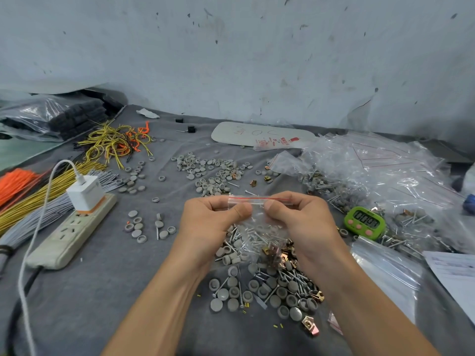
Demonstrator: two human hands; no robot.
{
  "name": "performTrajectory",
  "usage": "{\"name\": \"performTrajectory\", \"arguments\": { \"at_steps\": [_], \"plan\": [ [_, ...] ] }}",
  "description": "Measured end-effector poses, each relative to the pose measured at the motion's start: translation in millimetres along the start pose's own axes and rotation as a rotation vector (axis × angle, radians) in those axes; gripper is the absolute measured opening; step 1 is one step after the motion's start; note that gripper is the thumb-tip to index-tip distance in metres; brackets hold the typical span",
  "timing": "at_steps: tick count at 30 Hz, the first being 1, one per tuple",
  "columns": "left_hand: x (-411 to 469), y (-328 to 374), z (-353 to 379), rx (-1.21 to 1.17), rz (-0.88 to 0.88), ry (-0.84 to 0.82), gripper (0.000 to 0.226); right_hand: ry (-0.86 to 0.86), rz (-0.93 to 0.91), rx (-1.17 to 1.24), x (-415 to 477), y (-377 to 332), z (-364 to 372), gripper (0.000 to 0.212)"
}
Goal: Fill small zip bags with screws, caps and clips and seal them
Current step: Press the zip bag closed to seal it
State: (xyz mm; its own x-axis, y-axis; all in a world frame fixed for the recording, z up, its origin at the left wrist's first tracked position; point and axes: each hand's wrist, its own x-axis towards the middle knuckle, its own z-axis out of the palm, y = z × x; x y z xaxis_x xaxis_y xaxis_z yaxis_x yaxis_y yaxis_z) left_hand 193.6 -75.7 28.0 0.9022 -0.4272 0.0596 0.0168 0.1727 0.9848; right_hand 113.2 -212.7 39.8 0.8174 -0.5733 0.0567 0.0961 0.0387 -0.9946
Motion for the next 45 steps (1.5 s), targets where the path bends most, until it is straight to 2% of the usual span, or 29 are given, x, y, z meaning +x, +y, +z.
{"name": "performTrajectory", "arguments": {
  "at_steps": [6, 13, 21, 26, 33, 37, 39, 41, 45],
  "plan": [
    [0.6, -0.4, 3.8, 0.059, 0.01, 0.106, 0.014, 0.013, 0.016, 0.013, -1.8, -0.2, -0.3, 0.014],
    [-2.8, 2.8, 5.2, 0.051, -0.005, 0.076, 0.01, -0.001, 0.067, 0.087, 2.3, -0.6, -9.6, 0.031],
    [-1.3, 1.0, 7.0, 0.051, -0.049, 0.129, 0.016, -0.003, 0.09, 0.061, -0.8, -4.7, -11.4, 0.022],
    [-1.2, 2.2, 6.2, 0.017, -0.046, 0.147, 0.021, 0.087, 0.058, 0.063, -0.6, -5.0, -11.1, 0.026],
    [2.3, -0.9, 3.7, 0.029, 0.024, 0.227, 0.019, 0.081, -0.001, -0.005, -1.3, -3.7, -9.1, 0.029],
    [0.4, -2.8, 6.1, 0.024, 0.013, 0.146, 0.01, 0.03, -0.061, -0.043, -3.2, 0.1, -1.5, 0.014],
    [-2.4, -1.4, 8.5, 0.01, 0.017, 0.055, 0.003, 0.024, -0.073, -0.047, -2.4, 0.7, 0.6, 0.015],
    [-4.2, -0.3, 10.9, -0.004, 0.028, -0.035, 0.005, -0.007, -0.075, -0.029, -2.0, 0.3, 2.0, 0.015],
    [-3.8, 1.5, 13.4, -0.042, 0.042, -0.056, 0.015, -0.071, -0.041, -0.051, 0.0, 1.6, 1.3, 0.019]
  ]
}}
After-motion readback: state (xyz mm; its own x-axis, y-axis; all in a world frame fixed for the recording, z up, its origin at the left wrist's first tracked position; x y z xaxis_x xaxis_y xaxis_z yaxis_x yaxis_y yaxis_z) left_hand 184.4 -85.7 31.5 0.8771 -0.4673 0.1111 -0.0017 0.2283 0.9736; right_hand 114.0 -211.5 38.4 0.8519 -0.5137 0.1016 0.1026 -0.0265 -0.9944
